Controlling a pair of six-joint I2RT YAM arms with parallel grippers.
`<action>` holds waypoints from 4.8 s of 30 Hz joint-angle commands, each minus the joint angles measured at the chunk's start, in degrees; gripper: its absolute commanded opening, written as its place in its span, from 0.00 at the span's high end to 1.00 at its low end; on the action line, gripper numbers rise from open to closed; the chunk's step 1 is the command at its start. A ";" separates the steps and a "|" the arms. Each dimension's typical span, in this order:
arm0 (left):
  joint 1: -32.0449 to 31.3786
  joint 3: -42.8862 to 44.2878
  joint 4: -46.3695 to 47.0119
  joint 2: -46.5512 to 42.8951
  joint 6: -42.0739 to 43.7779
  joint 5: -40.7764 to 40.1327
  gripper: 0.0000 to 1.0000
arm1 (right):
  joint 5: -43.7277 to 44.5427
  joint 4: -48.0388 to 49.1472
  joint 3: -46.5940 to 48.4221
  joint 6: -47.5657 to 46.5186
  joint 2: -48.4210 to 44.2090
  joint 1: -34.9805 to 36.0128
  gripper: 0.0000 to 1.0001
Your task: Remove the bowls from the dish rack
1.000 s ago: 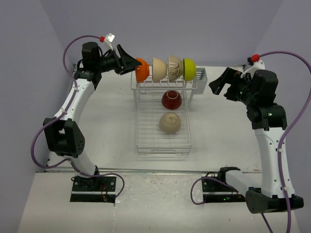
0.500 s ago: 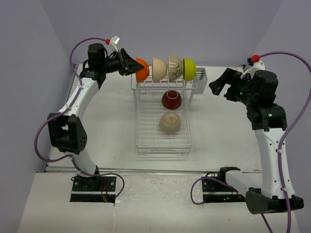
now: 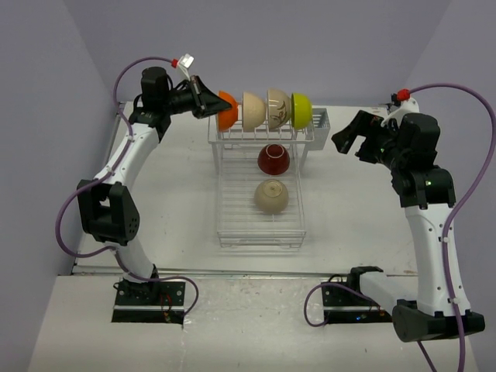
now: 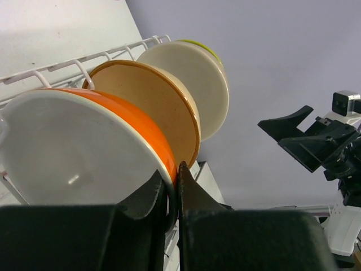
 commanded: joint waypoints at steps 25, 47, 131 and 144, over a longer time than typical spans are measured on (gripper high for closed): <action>3.71 4.80 19.78 -3.91 -12.89 5.46 1.00 | 2.74 0.71 -0.76 -2.11 0.26 2.80 0.01; 16.90 0.09 -42.64 -5.05 24.04 -68.10 1.00 | 0.11 1.15 -1.20 -1.23 0.53 5.61 0.01; -6.03 7.71 7.46 3.03 -2.77 0.18 0.32 | 5.91 0.18 -2.43 -2.90 -0.18 6.75 0.01; -8.32 5.16 5.44 4.00 -0.84 -2.28 0.35 | 6.70 0.18 -3.40 -3.08 -2.20 6.75 0.01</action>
